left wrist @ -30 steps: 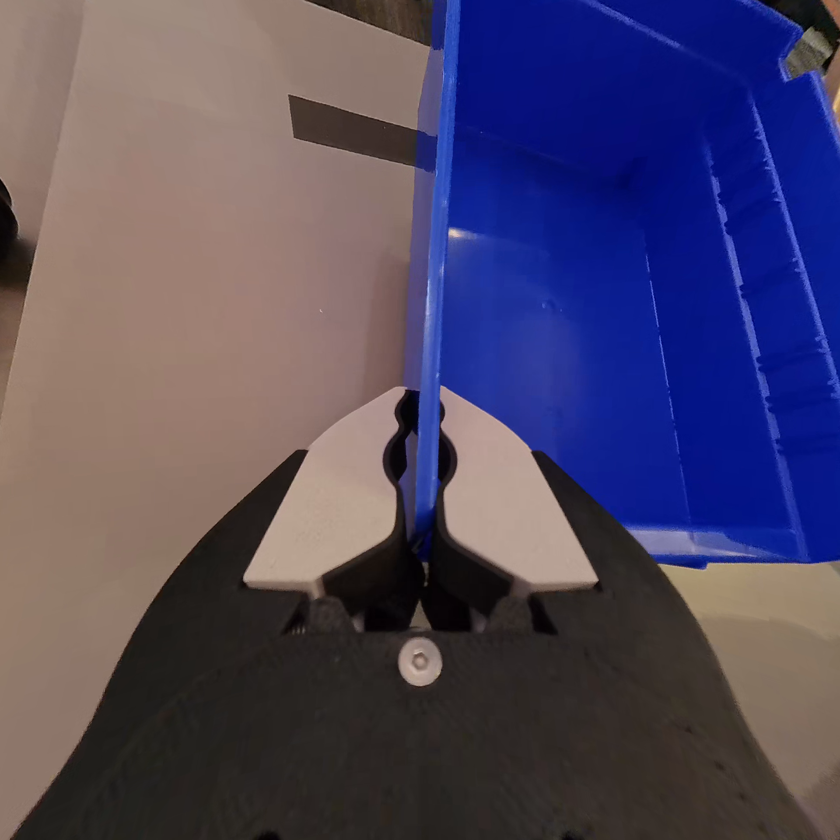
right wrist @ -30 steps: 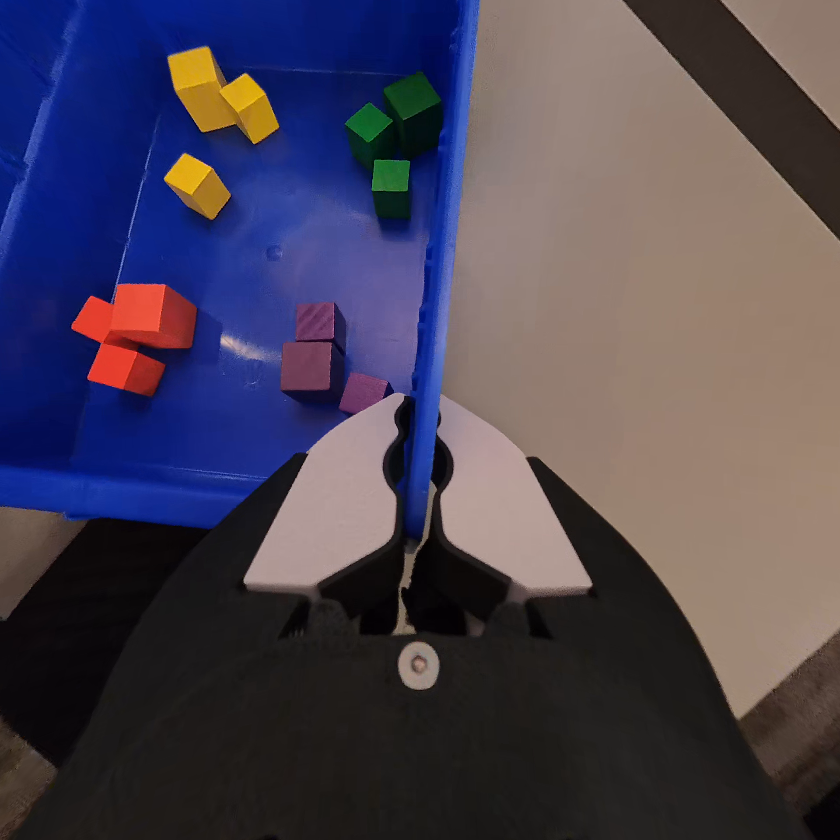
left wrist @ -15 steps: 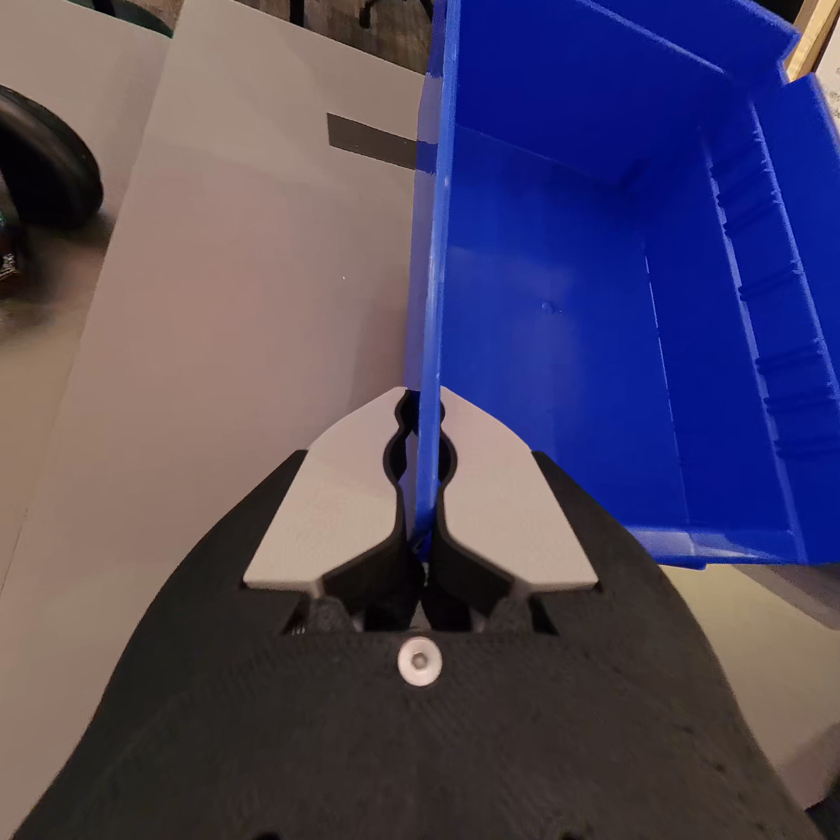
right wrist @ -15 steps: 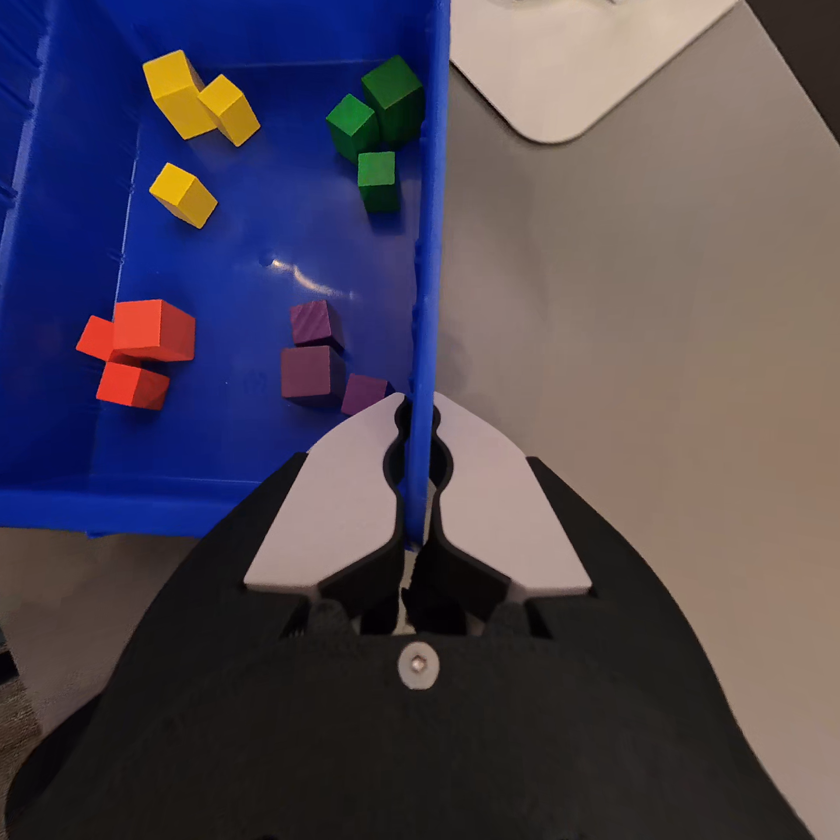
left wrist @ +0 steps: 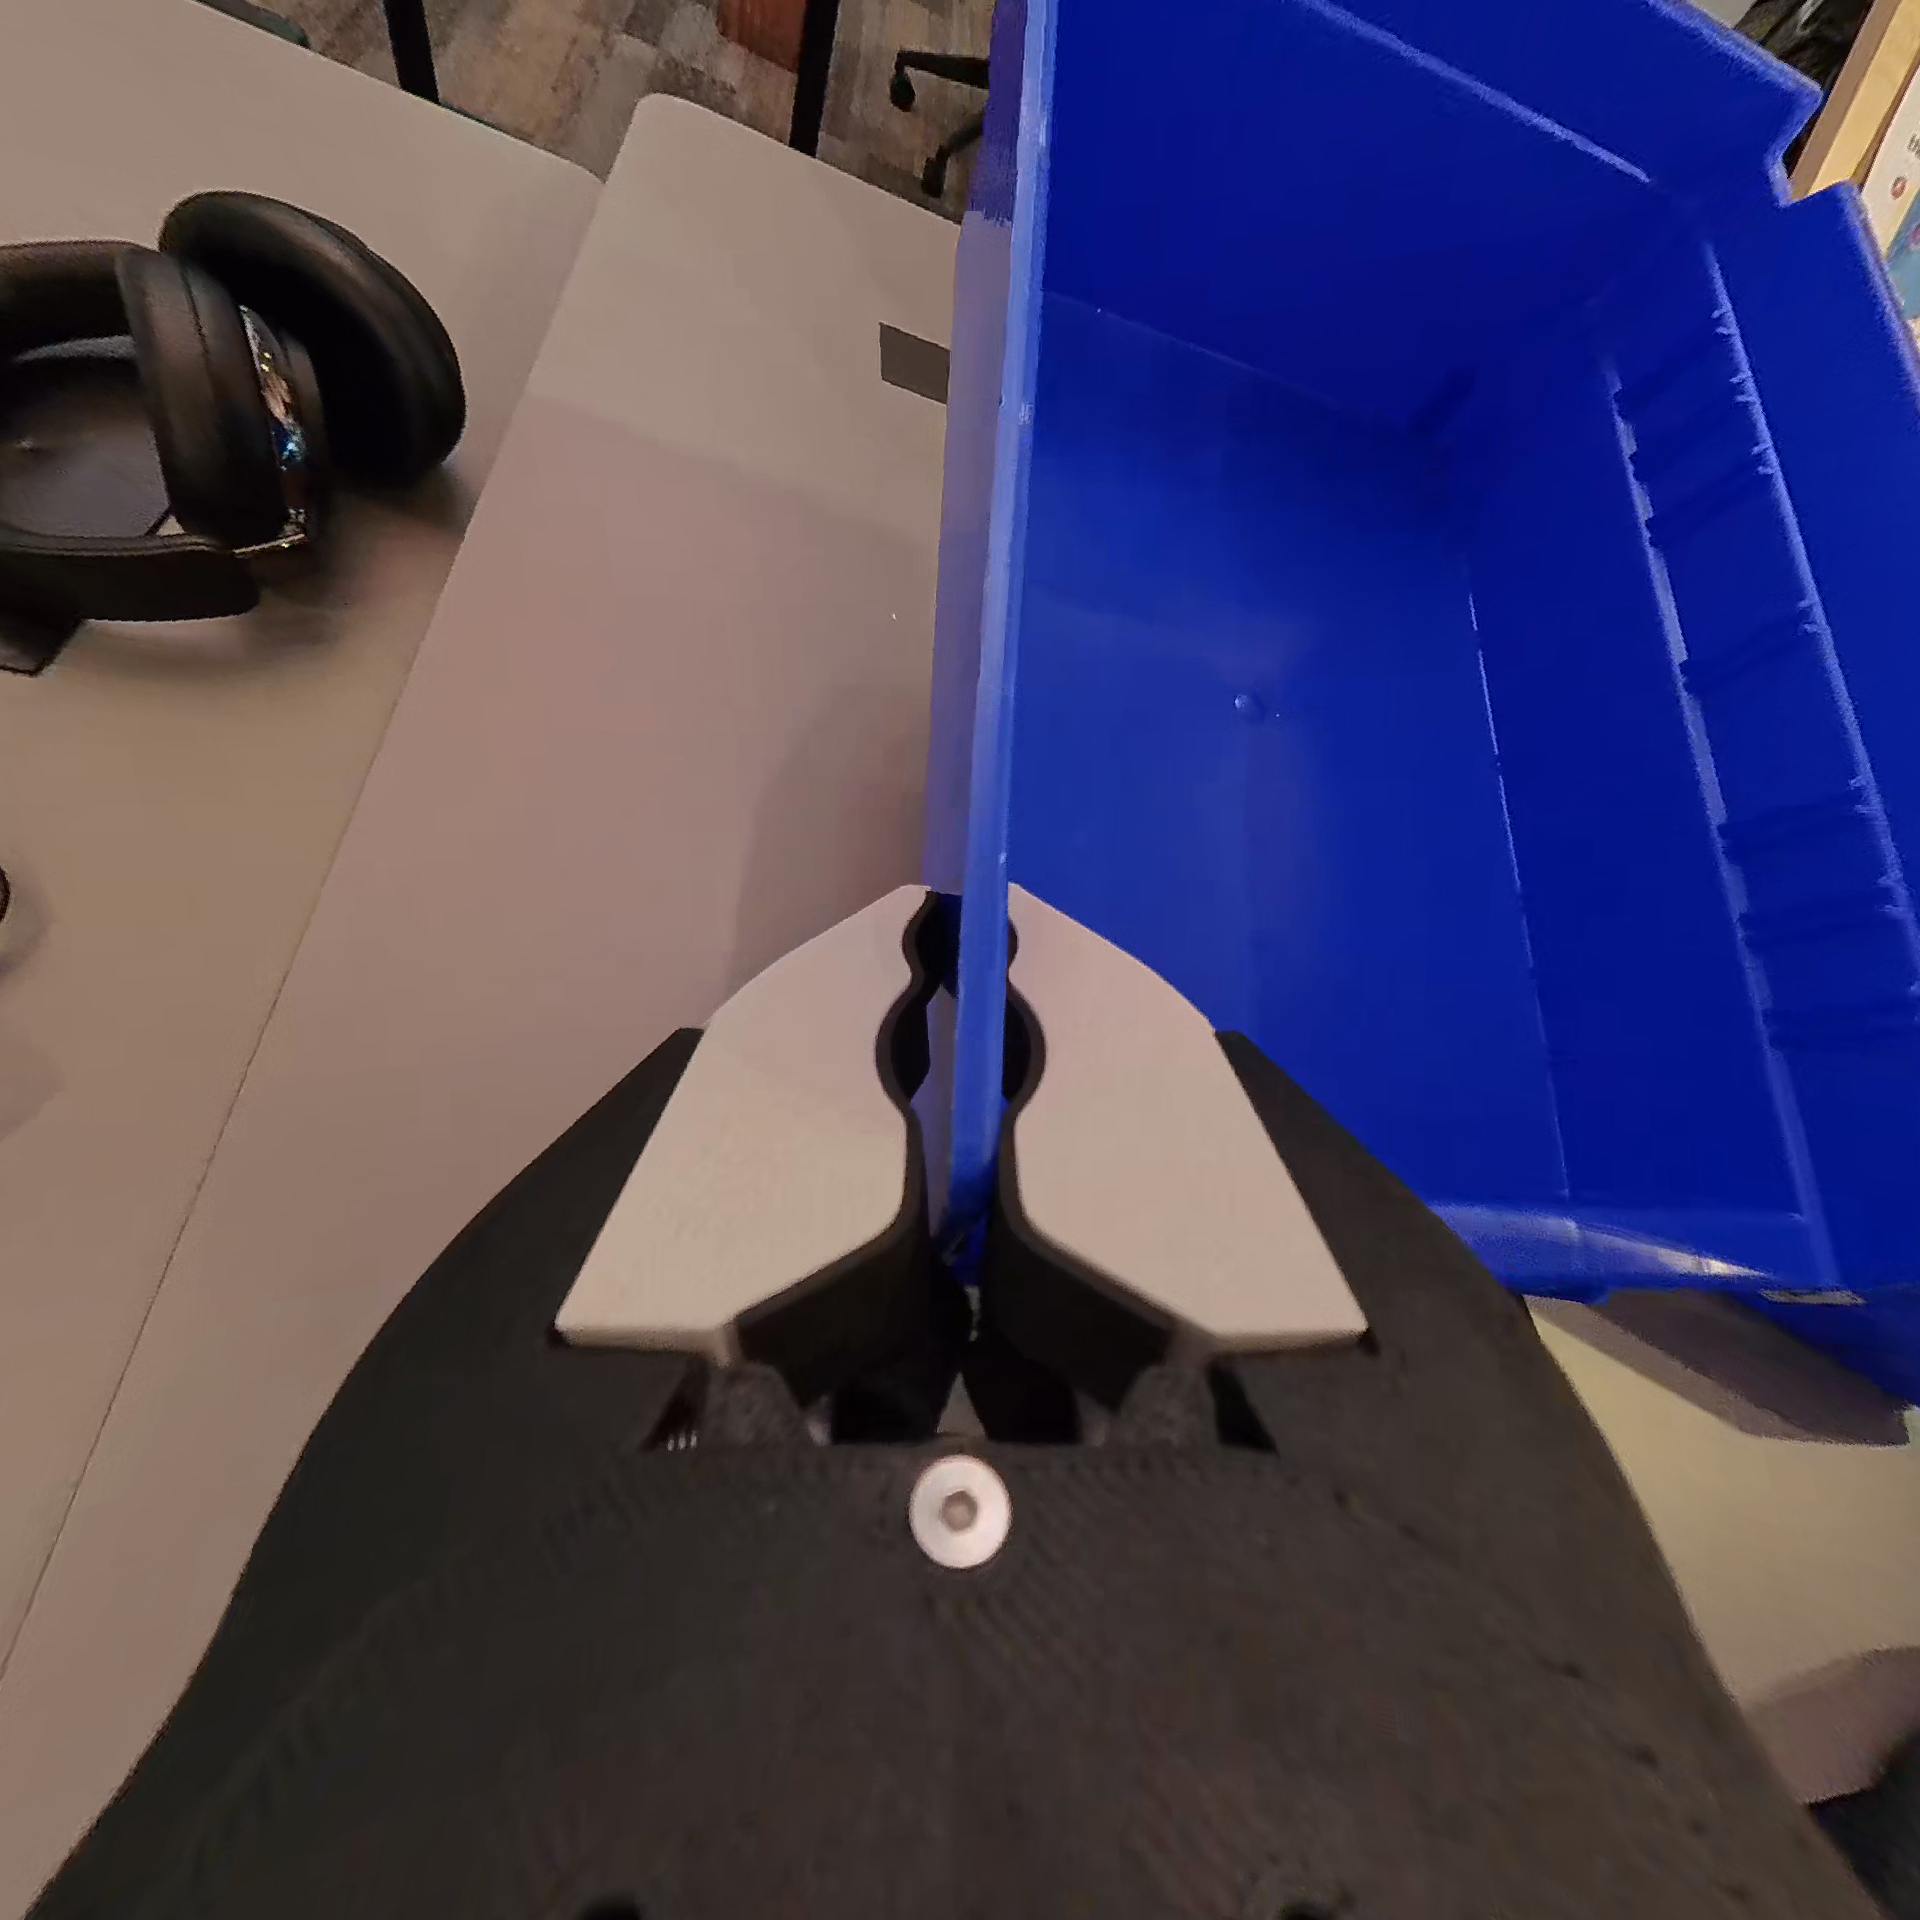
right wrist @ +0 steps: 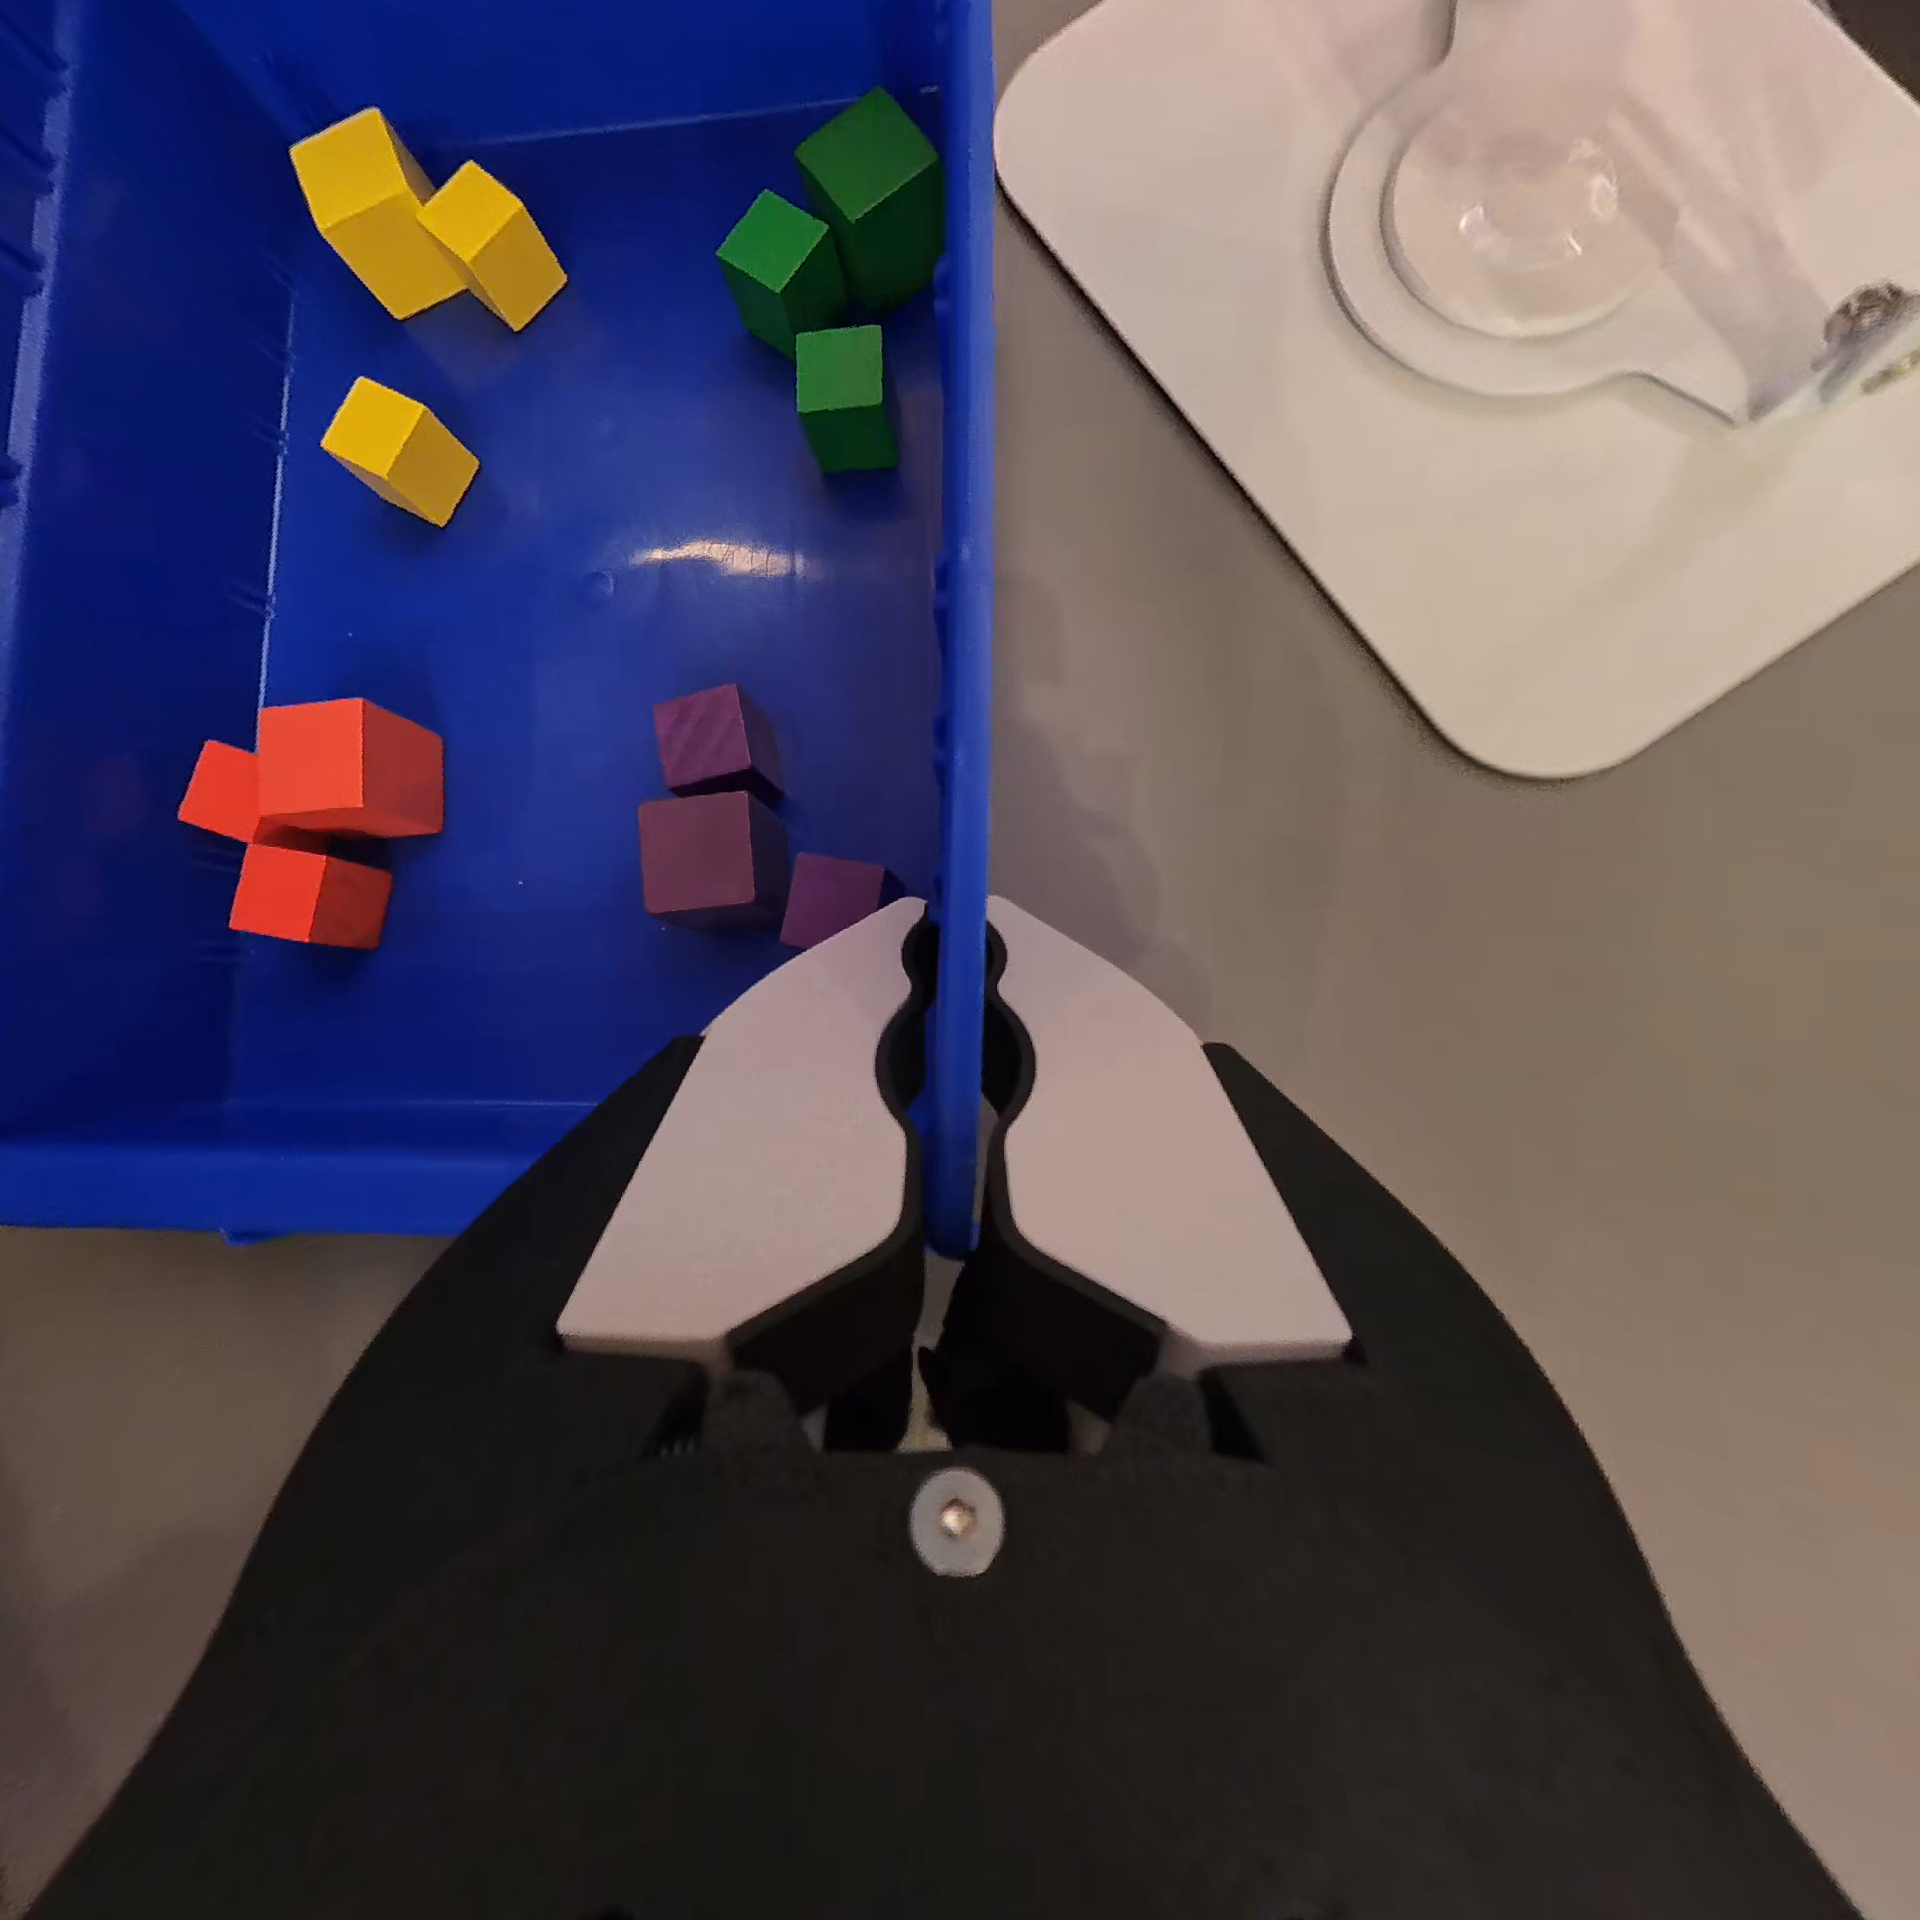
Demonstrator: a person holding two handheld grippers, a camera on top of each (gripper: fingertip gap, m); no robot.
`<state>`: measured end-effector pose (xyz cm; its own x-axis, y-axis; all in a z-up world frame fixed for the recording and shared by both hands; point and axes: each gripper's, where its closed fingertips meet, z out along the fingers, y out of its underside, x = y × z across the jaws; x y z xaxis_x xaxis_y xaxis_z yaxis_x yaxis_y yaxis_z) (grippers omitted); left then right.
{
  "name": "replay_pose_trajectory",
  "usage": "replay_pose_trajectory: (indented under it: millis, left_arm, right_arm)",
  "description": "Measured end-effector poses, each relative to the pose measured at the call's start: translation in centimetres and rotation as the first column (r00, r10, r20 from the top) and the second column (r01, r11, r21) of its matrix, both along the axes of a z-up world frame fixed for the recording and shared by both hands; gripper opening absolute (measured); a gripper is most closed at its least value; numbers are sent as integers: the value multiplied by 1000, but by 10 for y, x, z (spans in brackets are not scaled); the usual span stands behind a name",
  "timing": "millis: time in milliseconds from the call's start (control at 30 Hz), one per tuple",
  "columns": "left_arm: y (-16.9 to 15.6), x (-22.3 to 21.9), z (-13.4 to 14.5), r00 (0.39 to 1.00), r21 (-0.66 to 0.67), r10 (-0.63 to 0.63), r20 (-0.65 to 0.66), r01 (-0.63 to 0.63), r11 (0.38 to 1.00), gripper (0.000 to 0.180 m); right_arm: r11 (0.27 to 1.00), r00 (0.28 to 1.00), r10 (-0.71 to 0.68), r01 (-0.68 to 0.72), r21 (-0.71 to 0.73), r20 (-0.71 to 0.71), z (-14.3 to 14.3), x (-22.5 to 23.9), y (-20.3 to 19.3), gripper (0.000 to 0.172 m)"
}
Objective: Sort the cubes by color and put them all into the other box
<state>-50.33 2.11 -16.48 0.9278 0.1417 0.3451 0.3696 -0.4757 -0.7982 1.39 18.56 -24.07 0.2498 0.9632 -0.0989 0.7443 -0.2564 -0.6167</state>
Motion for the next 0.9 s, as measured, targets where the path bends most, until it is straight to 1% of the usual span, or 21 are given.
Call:
replay_pose_trajectory:
  millis: [300,400,467,533,567,633,700,733,833,900]
  left_arm:
    - [-15,-8,28,998,75,55,-16,-54,996,6]
    - [-19,-9,44,996,112,83,-21,-80,990,6]
    - [-23,-8,58,994,148,97,-44,-90,985,6]
    - [-26,-3,75,994,182,92,-60,-80,980,6]
    - [-27,2,84,994,200,82,-71,-67,978,6]
    - [-26,18,103,995,235,40,-89,-18,972,6]
    - [-22,42,121,993,272,-39,-115,70,960,6]
    - [-18,57,129,988,289,-90,-128,123,949,6]
    - [-7,109,145,955,304,-251,-161,290,907,6]
    - [4,150,149,918,297,-355,-177,394,870,6]
  right_arm:
    - [999,999,-34,34,16,-29,-1,-60,0,5]
    - [997,998,-41,45,71,-55,4,-73,3,19]
    - [995,994,-55,62,78,-93,15,-74,6,30]
    - [987,987,-87,103,125,-132,31,-67,14,40]
    - [983,984,-86,109,146,-154,39,-63,14,42]
    - [978,978,-66,103,181,-200,59,-55,8,42]
    - [972,965,-45,103,212,-258,80,-46,-1,40]
    - [974,957,-16,81,214,-291,90,-43,-10,37]
    - [971,943,28,53,233,-332,112,-22,-29,34]
    - [967,938,68,23,256,-341,122,-2,-40,23]
